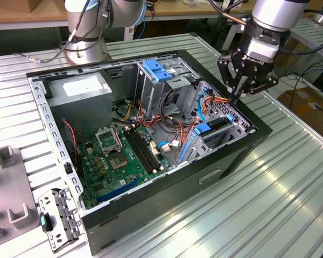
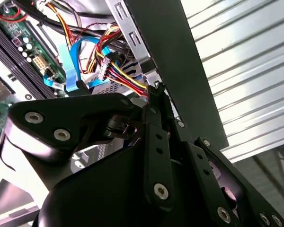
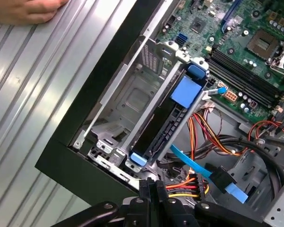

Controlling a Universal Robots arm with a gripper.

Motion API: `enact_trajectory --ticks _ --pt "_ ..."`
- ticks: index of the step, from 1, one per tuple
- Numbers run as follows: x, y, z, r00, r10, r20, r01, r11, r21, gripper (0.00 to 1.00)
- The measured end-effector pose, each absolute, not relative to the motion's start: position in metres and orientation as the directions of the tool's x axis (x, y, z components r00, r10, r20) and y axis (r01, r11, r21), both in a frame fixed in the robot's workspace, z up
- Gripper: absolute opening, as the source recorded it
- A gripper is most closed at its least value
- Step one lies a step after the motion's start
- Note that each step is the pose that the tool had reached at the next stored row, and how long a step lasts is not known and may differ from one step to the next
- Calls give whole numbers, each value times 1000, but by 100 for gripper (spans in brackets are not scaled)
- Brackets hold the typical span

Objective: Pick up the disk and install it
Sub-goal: 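Insert the first disk wire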

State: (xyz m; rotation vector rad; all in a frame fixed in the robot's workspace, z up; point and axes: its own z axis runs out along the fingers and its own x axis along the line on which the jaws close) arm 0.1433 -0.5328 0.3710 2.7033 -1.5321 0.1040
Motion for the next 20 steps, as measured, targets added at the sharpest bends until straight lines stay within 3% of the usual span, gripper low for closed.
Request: enact_trajectory --ticks 20 --pt "140 -533 370 213 -974 74 -977 -214 -5 17"
